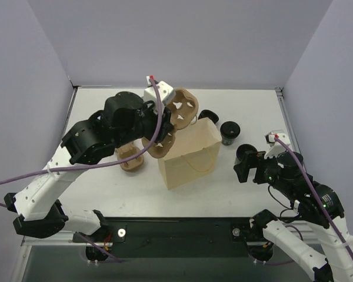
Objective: Pack the takeout coffee
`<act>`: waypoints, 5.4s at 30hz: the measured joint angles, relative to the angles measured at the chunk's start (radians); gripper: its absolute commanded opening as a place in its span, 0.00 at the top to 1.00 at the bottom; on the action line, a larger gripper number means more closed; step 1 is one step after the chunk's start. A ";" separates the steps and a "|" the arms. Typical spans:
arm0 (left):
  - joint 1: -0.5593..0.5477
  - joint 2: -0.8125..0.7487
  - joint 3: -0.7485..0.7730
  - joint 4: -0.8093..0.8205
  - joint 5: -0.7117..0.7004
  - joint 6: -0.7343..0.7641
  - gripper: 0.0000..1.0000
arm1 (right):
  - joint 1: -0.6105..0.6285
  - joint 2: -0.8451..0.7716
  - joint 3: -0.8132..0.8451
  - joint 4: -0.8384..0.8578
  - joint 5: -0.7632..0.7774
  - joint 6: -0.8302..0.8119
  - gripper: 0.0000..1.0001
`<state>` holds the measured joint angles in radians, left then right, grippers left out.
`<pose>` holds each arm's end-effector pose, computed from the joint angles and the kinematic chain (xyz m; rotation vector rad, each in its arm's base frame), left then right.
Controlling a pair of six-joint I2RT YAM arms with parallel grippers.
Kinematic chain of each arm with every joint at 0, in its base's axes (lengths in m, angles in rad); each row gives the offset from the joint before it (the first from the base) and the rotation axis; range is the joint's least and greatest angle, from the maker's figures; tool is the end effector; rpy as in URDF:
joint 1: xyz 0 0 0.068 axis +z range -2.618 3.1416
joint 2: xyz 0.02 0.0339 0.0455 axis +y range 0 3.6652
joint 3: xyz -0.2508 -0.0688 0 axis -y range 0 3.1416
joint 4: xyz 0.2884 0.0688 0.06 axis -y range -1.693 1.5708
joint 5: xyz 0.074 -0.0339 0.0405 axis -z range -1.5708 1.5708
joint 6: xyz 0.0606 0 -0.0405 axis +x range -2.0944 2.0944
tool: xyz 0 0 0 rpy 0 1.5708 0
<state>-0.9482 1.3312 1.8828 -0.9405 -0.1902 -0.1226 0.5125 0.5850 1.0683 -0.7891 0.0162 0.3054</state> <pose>0.1832 -0.2356 0.5088 0.6797 1.8686 -0.5164 0.1458 0.0809 0.3986 -0.1865 1.9041 0.5434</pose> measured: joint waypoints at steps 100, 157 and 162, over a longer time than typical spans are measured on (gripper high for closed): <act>-0.050 0.298 0.051 0.026 0.071 0.292 0.80 | 0.124 0.113 -0.192 0.475 -0.274 0.494 0.99; -0.044 0.263 -0.125 -0.019 0.003 0.204 0.83 | 0.130 0.098 -0.191 0.427 -0.206 0.479 0.99; -0.044 0.268 -0.125 -0.021 0.003 0.192 0.83 | 0.130 0.098 -0.190 0.425 -0.206 0.479 0.98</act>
<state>-0.9920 1.5990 1.7576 -0.9611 -0.1875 0.0696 0.6422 0.6830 0.8783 -0.3641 -0.1898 0.7841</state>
